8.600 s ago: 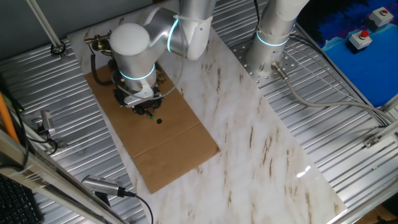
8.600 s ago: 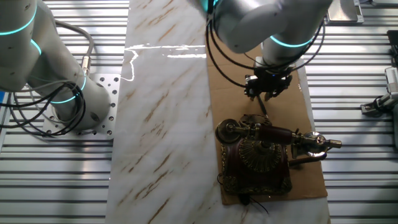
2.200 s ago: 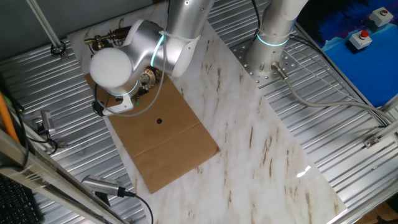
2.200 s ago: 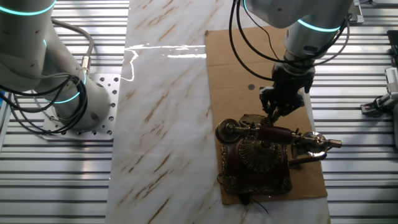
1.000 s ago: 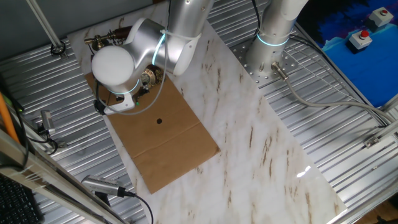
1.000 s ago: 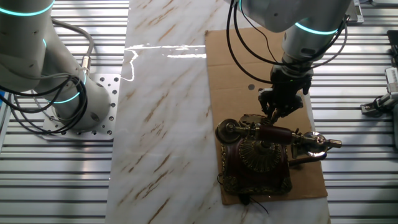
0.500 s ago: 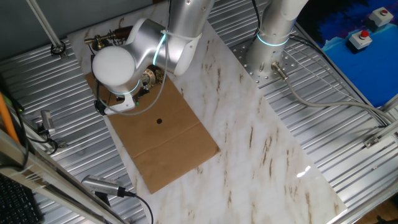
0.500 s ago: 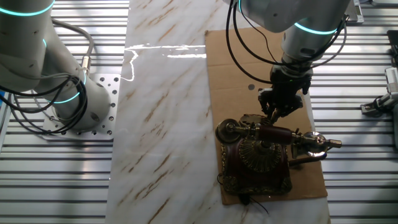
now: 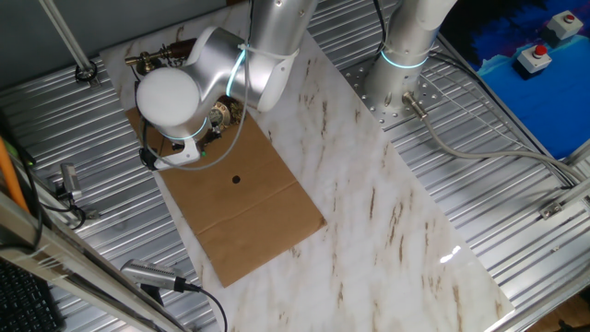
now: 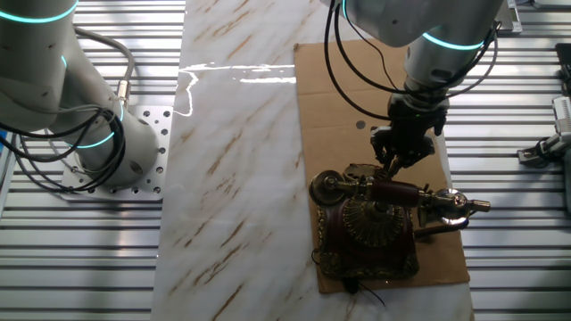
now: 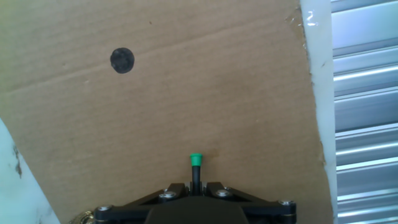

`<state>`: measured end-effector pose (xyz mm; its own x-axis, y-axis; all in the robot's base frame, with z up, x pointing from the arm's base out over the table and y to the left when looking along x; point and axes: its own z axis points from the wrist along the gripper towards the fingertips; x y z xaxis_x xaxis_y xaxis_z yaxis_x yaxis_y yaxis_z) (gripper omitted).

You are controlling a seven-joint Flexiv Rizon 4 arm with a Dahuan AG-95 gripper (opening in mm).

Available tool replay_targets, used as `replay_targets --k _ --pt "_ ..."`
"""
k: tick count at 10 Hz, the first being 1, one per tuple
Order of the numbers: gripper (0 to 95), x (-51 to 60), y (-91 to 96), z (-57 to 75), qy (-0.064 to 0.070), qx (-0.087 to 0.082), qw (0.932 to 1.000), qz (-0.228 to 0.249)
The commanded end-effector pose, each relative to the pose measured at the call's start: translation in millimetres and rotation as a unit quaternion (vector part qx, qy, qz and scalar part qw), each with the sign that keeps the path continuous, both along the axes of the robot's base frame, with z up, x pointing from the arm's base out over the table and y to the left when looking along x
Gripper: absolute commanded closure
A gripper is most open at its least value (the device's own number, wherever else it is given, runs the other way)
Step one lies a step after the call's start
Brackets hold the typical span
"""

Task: Dial a number on an old rotary phone

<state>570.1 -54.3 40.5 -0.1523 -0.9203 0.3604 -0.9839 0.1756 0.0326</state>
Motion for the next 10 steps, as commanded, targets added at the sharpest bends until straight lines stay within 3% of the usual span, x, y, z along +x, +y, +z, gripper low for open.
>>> replay_targets --k 1,8,9,10 --pt "95.0 0.1 0.2 0.2 0.0 0.0 1.0 0.001" --pt "95.0 0.6 0.2 -0.5 -0.001 -0.001 1.0 0.004" --pt "76.0 0.5 0.1 -0.7 -0.002 -0.001 1.0 0.004" --pt "76.0 0.5 -0.1 -0.9 -0.002 -0.001 1.0 0.004"
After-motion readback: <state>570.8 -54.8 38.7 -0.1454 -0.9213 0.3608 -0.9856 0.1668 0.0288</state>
